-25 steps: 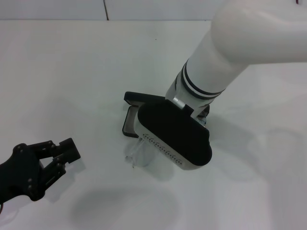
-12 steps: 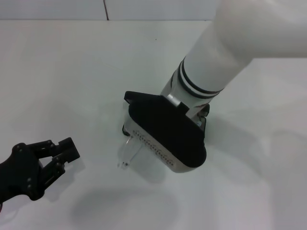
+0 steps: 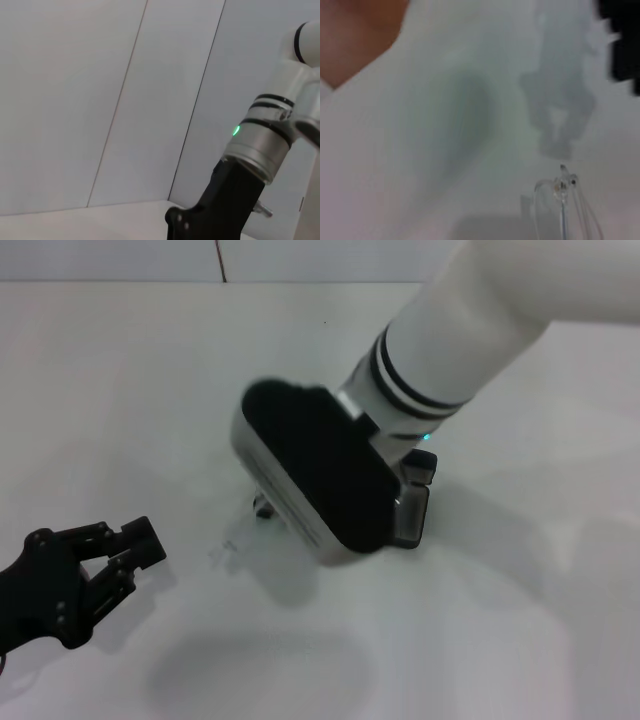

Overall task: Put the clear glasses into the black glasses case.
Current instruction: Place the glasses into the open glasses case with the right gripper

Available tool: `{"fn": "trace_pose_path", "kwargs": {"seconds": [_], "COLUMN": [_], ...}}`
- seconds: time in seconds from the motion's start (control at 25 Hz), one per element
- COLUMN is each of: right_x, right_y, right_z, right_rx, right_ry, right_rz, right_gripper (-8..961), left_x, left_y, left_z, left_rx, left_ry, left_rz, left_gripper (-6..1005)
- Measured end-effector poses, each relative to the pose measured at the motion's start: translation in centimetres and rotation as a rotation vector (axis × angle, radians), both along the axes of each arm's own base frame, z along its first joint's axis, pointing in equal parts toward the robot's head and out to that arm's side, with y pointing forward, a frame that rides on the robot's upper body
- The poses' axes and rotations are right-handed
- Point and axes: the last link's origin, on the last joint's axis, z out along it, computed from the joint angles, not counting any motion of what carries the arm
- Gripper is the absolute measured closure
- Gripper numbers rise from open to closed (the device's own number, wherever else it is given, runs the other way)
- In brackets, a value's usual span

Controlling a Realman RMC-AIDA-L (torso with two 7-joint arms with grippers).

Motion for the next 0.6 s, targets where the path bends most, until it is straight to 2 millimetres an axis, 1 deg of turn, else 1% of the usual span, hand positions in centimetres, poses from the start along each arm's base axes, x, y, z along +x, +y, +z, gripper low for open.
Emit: {"fn": "trace_pose_path", "kwargs": {"seconds": [0.12, 0.24, 0.6], "right_x": [-1.1, -1.7, -2.2], "right_y": [0.0, -0.2, -0.8], "right_z": [0.7, 1.1, 1.6], "right_rx": [0.031, 0.027, -0.006], "right_ry": [0.034, 0.047, 0.083], "right_rz": [-0.097, -0.152, -0.244], "right_gripper": [900, 900, 900], "left_x": [0.0, 0.1, 0.1], "left_y": [0.0, 0.0, -0.1], "left_z": [0.0, -0.1, -0.4], "left_rx": [0.005, 0.011, 0.015], "left_ry": [-0.002, -0.002, -0.007], "left_rz": [0.0, -0.005, -0.004], "left_gripper": [802, 802, 801]}}
